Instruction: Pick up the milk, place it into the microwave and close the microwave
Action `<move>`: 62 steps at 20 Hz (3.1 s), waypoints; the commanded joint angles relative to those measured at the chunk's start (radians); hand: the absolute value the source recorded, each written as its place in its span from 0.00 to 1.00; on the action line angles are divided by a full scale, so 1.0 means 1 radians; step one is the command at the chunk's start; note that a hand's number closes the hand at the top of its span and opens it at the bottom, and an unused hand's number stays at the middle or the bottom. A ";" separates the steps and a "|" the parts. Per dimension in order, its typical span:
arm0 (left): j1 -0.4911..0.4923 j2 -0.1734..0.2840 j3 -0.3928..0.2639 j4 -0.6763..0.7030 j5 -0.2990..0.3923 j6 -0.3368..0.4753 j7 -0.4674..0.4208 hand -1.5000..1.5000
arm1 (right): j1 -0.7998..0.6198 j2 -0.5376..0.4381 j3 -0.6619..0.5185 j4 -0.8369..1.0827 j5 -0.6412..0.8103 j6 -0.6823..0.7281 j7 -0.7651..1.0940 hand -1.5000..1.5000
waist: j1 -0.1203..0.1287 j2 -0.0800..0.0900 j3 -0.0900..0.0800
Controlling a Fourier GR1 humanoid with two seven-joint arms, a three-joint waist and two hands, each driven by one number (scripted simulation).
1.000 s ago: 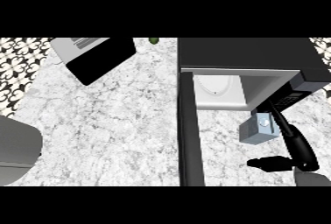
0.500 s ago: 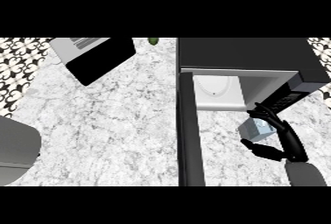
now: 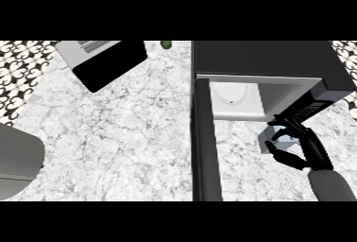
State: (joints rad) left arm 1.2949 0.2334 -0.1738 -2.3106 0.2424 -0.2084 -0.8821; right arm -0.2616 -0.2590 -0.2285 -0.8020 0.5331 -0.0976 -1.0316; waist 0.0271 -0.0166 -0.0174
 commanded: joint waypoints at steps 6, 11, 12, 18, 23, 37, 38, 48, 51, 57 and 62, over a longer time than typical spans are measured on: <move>-0.044 0.001 0.028 0.034 0.028 -0.018 0.005 0.00 | -0.051 -0.024 -0.041 0.190 0.003 -0.059 -0.105 1.00 | 0.001 0.025 0.020; -0.022 0.007 0.013 0.046 0.009 -0.040 -0.024 0.00 | -0.049 0.047 -0.077 0.234 -0.046 -0.074 -0.028 1.00 | 0.024 0.030 0.022; -0.020 0.025 0.052 0.031 0.053 -0.049 -0.014 0.00 | -0.020 0.067 -0.064 0.226 -0.048 -0.069 -0.058 1.00 | 0.015 0.029 0.022; -0.017 0.032 0.054 0.027 0.068 -0.066 -0.013 0.00 | -0.055 0.101 -0.046 0.190 -0.087 -0.017 -0.090 1.00 | 0.006 0.021 0.020; -0.005 0.021 0.060 0.081 0.067 -0.068 -0.032 0.00 | -0.036 0.145 0.025 0.109 -0.114 0.097 -0.056 1.00 | -0.003 0.011 0.017; -0.063 0.008 0.116 0.138 0.100 -0.098 -0.016 0.00 | -0.181 0.130 0.042 -0.193 -0.119 0.073 0.419 1.00 | -0.014 0.014 0.017; -0.006 0.051 0.173 0.065 0.160 -0.115 0.020 0.00 | -0.178 0.158 0.074 -0.219 -0.097 0.064 0.464 1.00 | -0.015 0.014 0.017; -0.179 0.015 0.148 0.193 0.123 -0.096 0.072 0.00 | -0.505 0.118 -0.002 0.204 -0.006 -0.154 0.487 1.00 | 0.014 0.028 0.019; -0.203 0.036 0.180 0.188 0.157 -0.099 0.099 0.00 | -0.574 0.083 -0.038 0.316 0.003 -0.213 0.466 1.00 | 0.038 0.040 0.020; -0.269 0.052 0.207 0.249 0.167 -0.108 0.112 0.00 | -0.629 0.093 -0.127 0.415 -0.024 -0.405 0.540 1.00 | 0.053 0.049 0.020; -0.290 0.076 0.228 0.223 0.168 -0.097 0.157 0.00 | -0.671 0.041 -0.144 0.475 -0.016 -0.445 0.482 0.00 | 0.066 0.056 0.022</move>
State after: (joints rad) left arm 1.0199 0.2979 0.0411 -2.0979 0.4168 -0.3010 -0.7343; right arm -0.8935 -0.1882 -0.3514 -0.3722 0.5127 -0.4796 -0.5153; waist 0.0802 0.0375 0.0031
